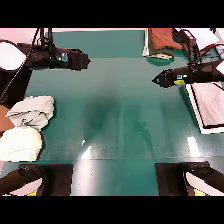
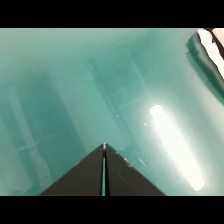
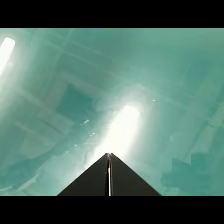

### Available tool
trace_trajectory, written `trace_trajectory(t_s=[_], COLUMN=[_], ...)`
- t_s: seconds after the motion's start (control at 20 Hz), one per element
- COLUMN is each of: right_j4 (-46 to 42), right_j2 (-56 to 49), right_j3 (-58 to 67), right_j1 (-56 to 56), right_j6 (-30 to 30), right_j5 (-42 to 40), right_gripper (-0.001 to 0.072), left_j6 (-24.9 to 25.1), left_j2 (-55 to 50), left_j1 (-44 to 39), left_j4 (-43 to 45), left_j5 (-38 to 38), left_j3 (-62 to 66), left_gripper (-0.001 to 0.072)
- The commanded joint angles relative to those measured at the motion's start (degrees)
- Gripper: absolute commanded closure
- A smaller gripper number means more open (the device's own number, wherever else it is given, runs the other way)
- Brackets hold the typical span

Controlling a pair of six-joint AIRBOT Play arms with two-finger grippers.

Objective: Fold the shirts.

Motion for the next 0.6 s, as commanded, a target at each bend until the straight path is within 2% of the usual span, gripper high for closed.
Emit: trace_trajectory(t_s=[0.0,0.55], right_j4=[0.1,0.0], right_j2=[0.0,0.0], right_j3=[0.0,0.0], right_j1=[0.1,0.1], right_j6=[0.0,0.0], right_j5=[0.1,1.6], right_gripper=[0.069,0.069], left_j6=[0.0,0.0], left_j2=[0.0,0.0], left_j1=[0.0,0.0], left_j4=[0.0,-0.1], left_j5=[0.0,0.8], left_j3=[0.0,0.0], left_gripper=[0.0683,0.0683])
